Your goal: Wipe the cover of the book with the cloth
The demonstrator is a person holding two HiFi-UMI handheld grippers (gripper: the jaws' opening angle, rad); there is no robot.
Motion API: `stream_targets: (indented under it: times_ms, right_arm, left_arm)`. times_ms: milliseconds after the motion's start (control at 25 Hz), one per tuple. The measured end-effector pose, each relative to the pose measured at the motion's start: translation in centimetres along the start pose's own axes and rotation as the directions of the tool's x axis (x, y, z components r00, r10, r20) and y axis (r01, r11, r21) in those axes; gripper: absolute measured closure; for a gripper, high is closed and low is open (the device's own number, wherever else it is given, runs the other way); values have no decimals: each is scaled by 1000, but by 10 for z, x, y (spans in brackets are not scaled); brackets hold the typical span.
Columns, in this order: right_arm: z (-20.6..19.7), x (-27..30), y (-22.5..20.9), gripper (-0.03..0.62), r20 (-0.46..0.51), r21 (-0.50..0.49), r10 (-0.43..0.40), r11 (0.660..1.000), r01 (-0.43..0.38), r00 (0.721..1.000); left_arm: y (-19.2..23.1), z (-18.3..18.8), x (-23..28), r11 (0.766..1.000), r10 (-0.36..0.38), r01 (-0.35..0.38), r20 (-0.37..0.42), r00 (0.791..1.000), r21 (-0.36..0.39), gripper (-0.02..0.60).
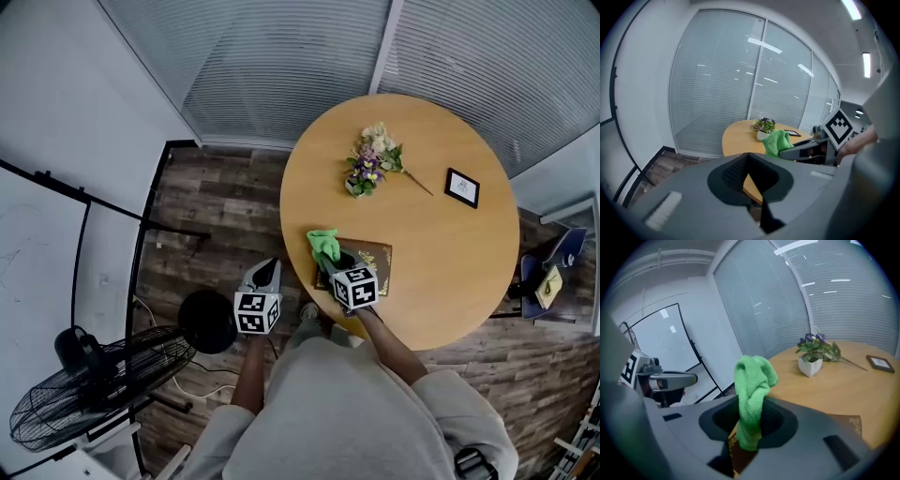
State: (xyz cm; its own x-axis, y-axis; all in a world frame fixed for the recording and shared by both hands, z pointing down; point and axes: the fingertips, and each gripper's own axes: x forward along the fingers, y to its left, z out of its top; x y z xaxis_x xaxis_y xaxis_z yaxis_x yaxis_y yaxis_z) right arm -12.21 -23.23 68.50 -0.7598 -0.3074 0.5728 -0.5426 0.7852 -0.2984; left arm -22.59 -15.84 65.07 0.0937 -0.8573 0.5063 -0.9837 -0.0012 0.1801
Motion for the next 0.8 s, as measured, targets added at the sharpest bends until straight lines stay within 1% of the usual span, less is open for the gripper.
stream_targets:
  times_ms: [280,400,560,800]
  right_arm:
    - [-12,19,-9,487,-56,6,-35,999,36,998]
    - [-15,23,-15,487,-70,37,-54,998,57,996]
    - [-17,28,-22,487,-82,77,-62,995,68,995]
    - [-19,27,-25,487,-99,77,-70,994,78,993]
  left_arm:
    - [6,0,-3,1000,11,-11,2,1000,-4,572]
    - [7,0,-4,1000,13,-13,2,1000,-7,572]
    - [6,-1,-2,1000,12,-12,1,1000,-9,572]
    - [-1,2,1,1000,1,-1,8,1000,-3,572]
